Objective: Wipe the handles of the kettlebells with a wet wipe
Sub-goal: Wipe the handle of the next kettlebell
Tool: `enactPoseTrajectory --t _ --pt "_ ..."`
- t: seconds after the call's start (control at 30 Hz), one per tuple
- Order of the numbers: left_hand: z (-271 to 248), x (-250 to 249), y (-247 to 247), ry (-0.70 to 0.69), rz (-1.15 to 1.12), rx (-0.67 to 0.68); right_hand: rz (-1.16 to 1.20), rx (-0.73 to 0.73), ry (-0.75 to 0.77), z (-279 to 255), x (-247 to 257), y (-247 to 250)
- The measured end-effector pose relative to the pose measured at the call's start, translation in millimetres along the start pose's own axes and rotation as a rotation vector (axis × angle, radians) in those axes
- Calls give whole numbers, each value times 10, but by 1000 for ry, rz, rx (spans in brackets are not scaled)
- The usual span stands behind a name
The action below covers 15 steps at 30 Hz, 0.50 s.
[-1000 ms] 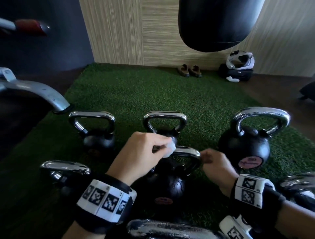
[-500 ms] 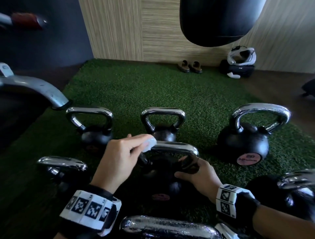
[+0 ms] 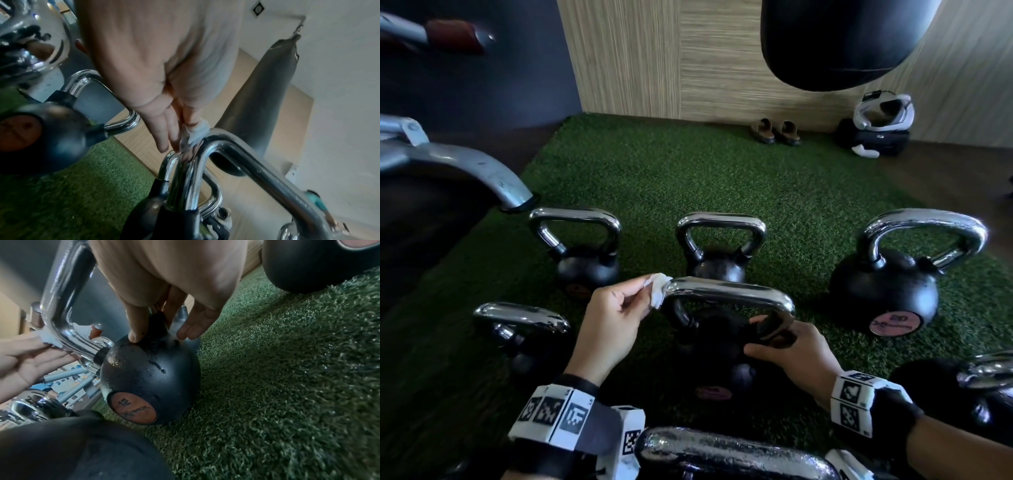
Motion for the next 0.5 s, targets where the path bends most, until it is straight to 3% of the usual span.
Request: enactPoseTrajectory --t 0.1,0.2,0.43,0.5 --pt "11 106 19 59 -55 14 -10 3 11 5 -12 -7" --pt "-4 307 -60 143 34 89 -15 9 19 13 -42 -14" --pt "-73 512 -172 184 150 259 -50 47 44 59 2 19" --pt "-84 483 -142 126 204 180 -41 57 45 55 36 29"
Point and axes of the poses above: each hand's wrist, its own z-axis towards the middle knuckle, its own y-axis out of the back of the hand, x = y × z, the point moved 7 cm from there along z, towards the middle knuckle, and after that the axes turned 14 degrees about y, right-handed, at the moved point
